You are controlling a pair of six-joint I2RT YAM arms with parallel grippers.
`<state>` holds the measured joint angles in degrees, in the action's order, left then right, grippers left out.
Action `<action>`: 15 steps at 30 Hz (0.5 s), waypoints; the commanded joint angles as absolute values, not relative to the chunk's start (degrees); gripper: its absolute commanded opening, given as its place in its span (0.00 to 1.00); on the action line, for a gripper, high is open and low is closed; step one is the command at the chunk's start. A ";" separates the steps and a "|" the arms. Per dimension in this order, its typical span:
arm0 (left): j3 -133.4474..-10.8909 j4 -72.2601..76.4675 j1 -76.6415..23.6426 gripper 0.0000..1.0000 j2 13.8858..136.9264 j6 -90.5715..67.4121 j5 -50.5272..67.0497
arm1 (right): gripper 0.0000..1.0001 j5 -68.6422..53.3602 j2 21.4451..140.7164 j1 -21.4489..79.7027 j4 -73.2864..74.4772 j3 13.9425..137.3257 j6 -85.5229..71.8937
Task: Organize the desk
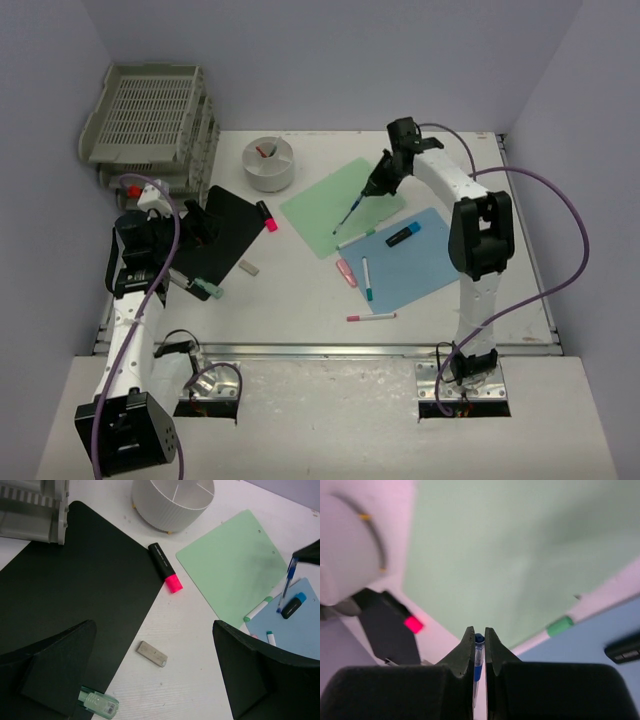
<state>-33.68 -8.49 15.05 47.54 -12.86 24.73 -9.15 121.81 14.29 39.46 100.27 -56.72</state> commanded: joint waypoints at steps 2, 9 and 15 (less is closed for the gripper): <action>-36.88 -8.30 15.17 1.00 46.32 -13.11 25.27 | 0.00 -3.84 116.84 16.33 25.28 112.53 -46.49; -37.49 -8.11 15.12 1.00 46.72 -13.71 24.65 | 0.00 7.06 113.89 25.54 -4.78 109.96 -23.63; -37.57 -7.82 15.16 1.00 47.02 -14.25 23.55 | 0.00 12.73 117.92 32.35 -35.80 108.81 -9.55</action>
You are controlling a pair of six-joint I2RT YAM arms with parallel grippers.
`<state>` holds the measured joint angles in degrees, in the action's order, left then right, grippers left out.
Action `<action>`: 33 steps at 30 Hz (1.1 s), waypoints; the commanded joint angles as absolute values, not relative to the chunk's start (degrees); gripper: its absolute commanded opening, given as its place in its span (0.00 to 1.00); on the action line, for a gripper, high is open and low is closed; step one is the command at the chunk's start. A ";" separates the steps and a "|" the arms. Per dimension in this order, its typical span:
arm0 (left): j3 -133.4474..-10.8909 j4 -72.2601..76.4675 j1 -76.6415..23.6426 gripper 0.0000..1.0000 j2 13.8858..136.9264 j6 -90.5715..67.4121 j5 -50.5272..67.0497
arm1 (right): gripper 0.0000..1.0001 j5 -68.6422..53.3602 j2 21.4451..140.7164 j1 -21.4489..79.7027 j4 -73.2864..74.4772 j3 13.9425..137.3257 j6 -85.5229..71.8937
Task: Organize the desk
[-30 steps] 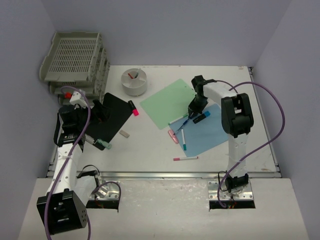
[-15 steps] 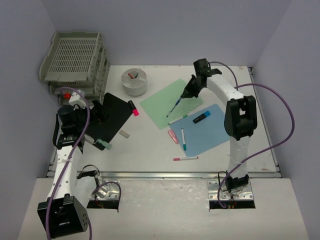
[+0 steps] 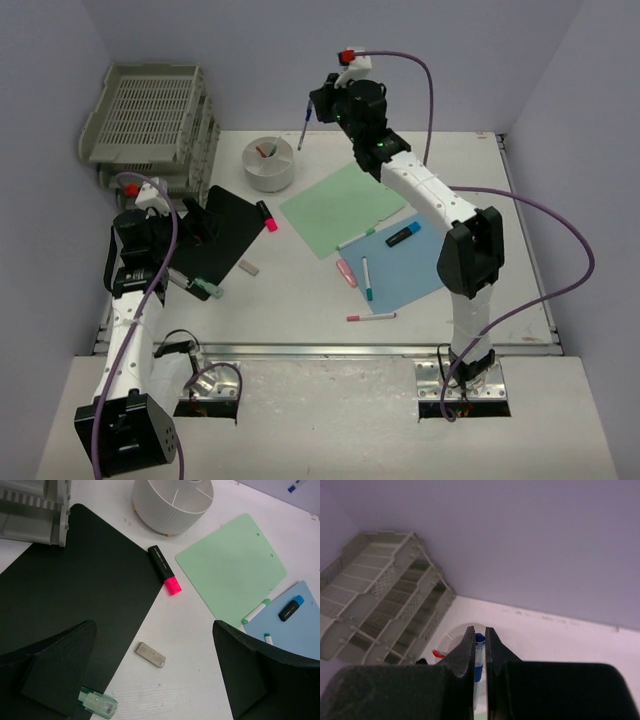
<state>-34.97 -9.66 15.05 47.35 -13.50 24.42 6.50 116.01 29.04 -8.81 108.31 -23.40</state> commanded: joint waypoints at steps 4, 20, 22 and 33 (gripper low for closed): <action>-37.37 -7.40 15.13 1.00 46.93 -14.76 23.15 | 0.00 13.89 123.45 35.25 -48.03 111.79 -4.23; -36.83 -7.56 15.12 1.00 45.88 -13.18 20.92 | 0.00 13.10 135.61 38.85 -58.44 113.20 2.63; -36.61 -7.38 15.12 1.00 46.09 -13.22 20.92 | 0.00 12.76 135.49 38.85 -57.55 111.90 1.12; -36.21 -8.26 15.20 1.00 47.02 -11.60 19.82 | 0.00 11.21 137.87 38.80 -54.41 108.51 -3.60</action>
<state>-35.24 -9.69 15.05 47.22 -13.18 20.63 11.42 137.02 38.76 -52.32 108.27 -1.66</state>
